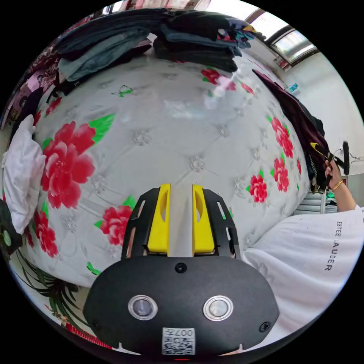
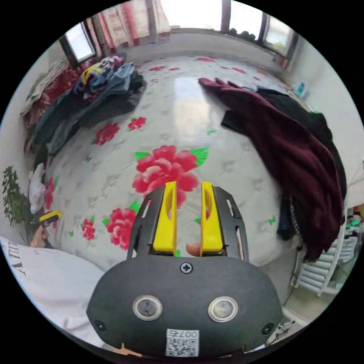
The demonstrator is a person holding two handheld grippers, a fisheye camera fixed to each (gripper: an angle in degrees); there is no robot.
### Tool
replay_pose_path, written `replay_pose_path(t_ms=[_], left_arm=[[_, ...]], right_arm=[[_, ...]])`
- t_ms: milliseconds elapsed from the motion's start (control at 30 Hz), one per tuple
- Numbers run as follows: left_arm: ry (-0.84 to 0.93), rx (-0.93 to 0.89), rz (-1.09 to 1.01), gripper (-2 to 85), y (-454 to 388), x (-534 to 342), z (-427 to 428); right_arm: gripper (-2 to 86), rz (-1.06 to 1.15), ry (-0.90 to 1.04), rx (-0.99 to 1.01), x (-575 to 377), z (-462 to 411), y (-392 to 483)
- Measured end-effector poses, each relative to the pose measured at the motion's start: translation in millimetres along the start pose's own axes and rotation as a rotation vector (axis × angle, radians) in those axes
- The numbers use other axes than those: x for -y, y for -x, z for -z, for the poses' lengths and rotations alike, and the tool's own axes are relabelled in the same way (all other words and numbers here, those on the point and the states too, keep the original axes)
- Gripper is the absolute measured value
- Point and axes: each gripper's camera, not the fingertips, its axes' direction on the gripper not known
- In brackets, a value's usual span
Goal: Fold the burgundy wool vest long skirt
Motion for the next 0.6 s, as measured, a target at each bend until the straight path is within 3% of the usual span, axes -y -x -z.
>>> replay_pose_path(t_ms=[67, 167, 333, 400, 500, 600], left_arm=[[0.024, -0.029, 0.001, 9.1, -16.5, -4.3, -4.2], [0.057, -0.016, -0.026, 9.6, -38.0, -6.3, -8.1], [0.044, -0.041, -0.027, 9.6, -69.9, -13.5, -3.9], [0.03, -0.062, -0.016, 9.5, -79.4, -18.8, -1.4], [0.023, -0.065, 0.0, 8.9, -91.8, -30.8, 3.0], [0.01, -0.046, 0.003, 8.6, -99.2, -46.3, 9.9]], right_arm=[[10.4, -0.207, -0.147, -0.192, -19.0, 43.3, -73.8], [11.5, -0.342, -0.259, -0.336, -37.1, 88.1, -147.9], [11.1, -0.444, -0.178, -0.39, -38.9, 98.3, -237.4], [9.8, -0.496, -0.123, -0.361, -38.2, 86.8, -262.3], [5.0, -0.552, 0.017, -0.157, -41.8, 49.9, -290.0], [1.4, -0.42, -0.101, 0.014, -45.6, 48.2, -265.3]])
